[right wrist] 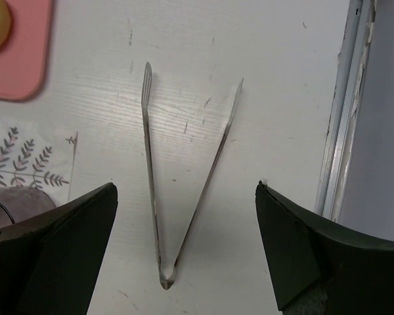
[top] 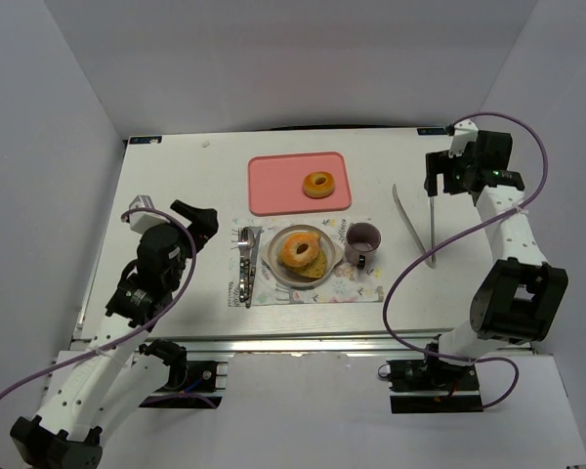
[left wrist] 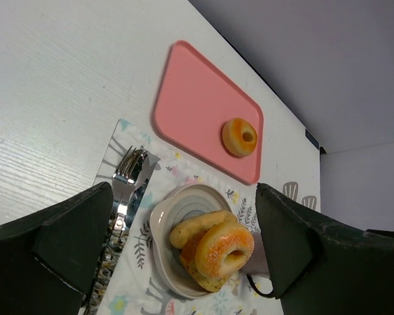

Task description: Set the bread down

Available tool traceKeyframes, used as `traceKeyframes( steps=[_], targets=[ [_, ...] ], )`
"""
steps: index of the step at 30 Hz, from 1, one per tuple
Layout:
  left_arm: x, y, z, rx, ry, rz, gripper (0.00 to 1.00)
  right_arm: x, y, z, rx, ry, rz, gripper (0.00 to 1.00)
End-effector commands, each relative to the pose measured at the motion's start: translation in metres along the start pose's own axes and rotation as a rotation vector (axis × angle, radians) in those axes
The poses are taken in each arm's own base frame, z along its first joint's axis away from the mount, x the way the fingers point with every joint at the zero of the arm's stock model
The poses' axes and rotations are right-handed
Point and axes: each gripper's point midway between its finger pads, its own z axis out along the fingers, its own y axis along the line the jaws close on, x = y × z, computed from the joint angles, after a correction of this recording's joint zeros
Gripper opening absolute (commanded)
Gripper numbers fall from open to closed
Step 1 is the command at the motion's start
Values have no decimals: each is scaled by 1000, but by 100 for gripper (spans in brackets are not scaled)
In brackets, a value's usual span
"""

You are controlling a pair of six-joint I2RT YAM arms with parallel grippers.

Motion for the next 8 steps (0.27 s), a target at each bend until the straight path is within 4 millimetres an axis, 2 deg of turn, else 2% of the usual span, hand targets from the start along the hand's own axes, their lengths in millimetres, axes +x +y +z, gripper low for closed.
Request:
traceKeyframes(
  steps=[1, 4, 8],
  targets=[
    [-13, -15, -5, 44, -26, -10, 98, -46, 0, -13, -11, -123, 66, 89],
    [-15, -14, -7, 39, -31, -10, 98, -64, 8, -16, -59, -154, 102, 90],
    [-18, -12, -10, 37, -42, -19, 98, -79, 34, -15, -178, -173, 91, 89]
  ],
)
